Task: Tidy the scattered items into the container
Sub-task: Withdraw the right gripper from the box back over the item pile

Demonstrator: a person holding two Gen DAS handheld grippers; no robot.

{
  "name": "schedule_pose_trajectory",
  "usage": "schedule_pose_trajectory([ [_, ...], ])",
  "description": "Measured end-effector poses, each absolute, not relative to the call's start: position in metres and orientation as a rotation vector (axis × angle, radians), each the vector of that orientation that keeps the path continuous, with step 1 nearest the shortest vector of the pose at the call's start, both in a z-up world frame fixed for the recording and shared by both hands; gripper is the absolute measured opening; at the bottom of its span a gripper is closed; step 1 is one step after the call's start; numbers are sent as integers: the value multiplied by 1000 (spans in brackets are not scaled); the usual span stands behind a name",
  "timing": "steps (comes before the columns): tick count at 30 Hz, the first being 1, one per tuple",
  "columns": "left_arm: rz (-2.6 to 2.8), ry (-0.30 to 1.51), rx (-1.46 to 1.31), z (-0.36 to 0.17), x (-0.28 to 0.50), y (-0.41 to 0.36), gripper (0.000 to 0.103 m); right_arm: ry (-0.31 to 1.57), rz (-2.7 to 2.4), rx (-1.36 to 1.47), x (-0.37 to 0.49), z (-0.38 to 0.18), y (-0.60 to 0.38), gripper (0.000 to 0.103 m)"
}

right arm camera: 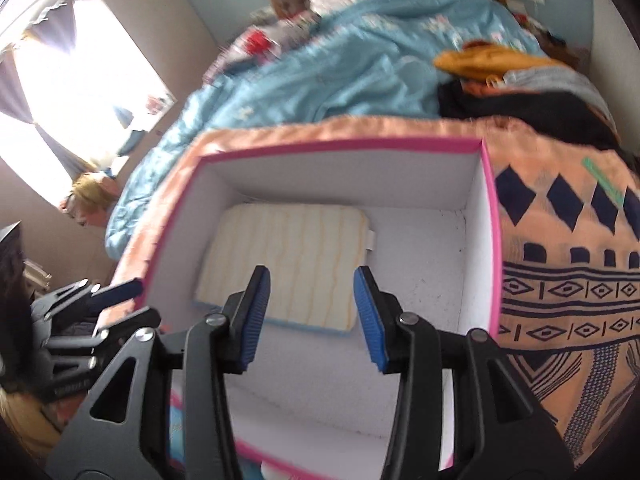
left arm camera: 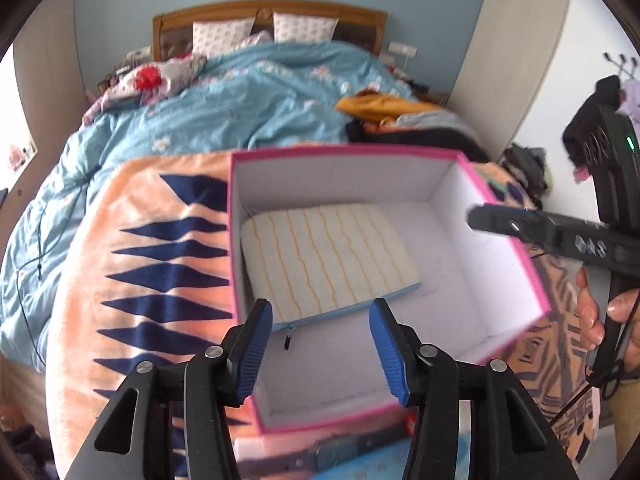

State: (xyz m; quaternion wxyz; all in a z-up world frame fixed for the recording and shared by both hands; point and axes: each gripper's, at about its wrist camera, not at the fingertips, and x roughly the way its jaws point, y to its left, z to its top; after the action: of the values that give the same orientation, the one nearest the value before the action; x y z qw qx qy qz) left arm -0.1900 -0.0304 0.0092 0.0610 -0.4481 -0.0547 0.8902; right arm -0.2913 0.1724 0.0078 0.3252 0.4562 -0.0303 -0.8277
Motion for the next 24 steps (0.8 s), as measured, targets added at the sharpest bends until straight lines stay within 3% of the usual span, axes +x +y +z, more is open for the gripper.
schedule_pose_trajectory([
  [7,2660,-136,-1365,9,-145,-34,57,-94,-2006,1060,-202,22,187,49],
  [14,2578,-265,-1533,-29,-120,-36,57,-96,-1920,1247,-156,-26,187,51],
  [24,2521,-254,-1600,-48,-92,-18,58,-173,-1888,1400,-143,-64,192,51],
])
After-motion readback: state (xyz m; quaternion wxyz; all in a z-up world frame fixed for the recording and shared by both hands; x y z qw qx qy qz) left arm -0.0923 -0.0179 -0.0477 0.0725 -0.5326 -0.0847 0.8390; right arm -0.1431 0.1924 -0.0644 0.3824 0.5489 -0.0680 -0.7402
